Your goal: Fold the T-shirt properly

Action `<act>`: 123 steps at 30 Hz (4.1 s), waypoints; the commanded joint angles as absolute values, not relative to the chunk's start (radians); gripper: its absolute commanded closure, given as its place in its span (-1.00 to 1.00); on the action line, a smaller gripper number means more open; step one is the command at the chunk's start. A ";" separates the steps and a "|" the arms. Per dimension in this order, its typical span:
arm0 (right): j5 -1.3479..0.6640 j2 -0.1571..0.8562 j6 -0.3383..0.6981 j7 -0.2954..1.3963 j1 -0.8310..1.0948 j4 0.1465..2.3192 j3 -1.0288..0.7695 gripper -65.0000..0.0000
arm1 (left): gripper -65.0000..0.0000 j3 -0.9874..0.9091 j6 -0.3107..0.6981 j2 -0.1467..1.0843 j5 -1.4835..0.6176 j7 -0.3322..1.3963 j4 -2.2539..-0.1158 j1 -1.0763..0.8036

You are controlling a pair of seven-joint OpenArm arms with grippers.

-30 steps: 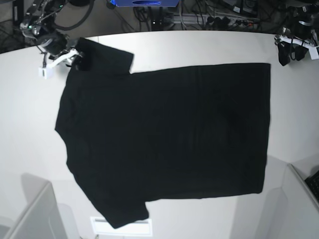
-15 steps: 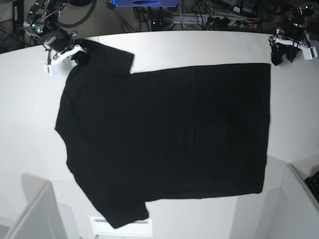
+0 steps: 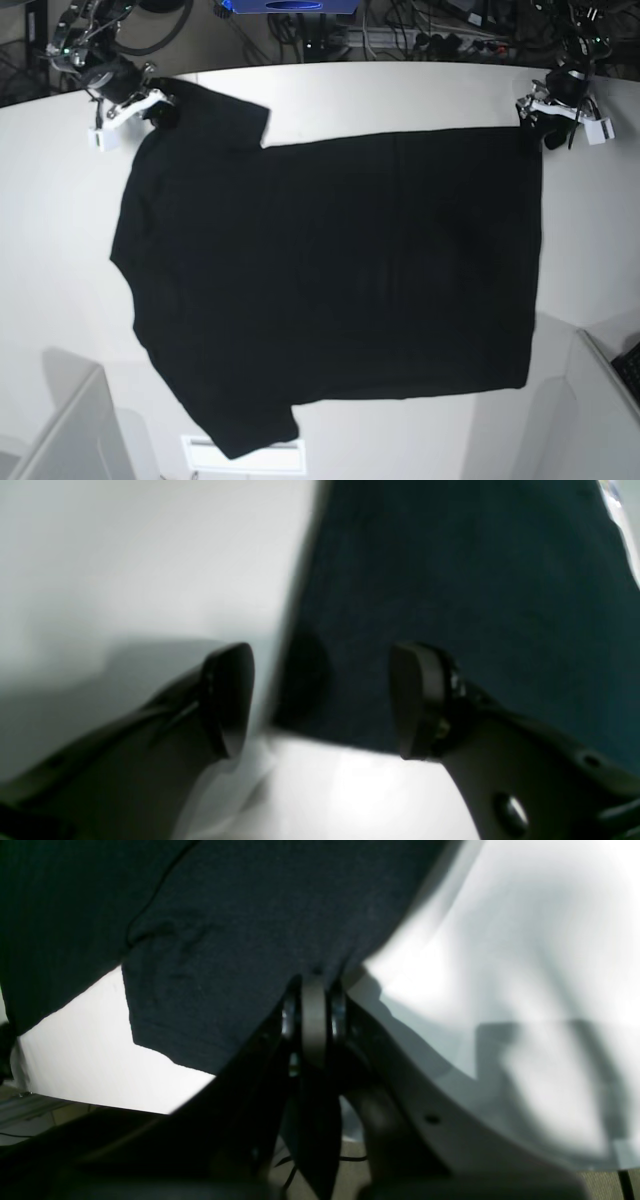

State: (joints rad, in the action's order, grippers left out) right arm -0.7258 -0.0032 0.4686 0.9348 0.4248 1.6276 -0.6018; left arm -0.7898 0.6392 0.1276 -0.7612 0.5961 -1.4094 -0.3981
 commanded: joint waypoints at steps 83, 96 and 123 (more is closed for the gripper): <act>-0.676 -0.001 0.446 1.073 0.246 1.969 -0.605 1.00 | 1.00 -0.754 0.467 0.128 -0.746 0.782 -1.710 -0.286; -0.674 0.002 0.446 1.138 0.091 1.960 -0.598 1.00 | 1.00 -0.754 0.453 0.133 -0.746 0.782 -1.712 -0.222; -0.495 0.051 0.446 1.127 -0.213 1.623 -0.389 1.00 | 1.00 -0.745 0.378 0.137 -0.737 0.782 -1.610 -0.113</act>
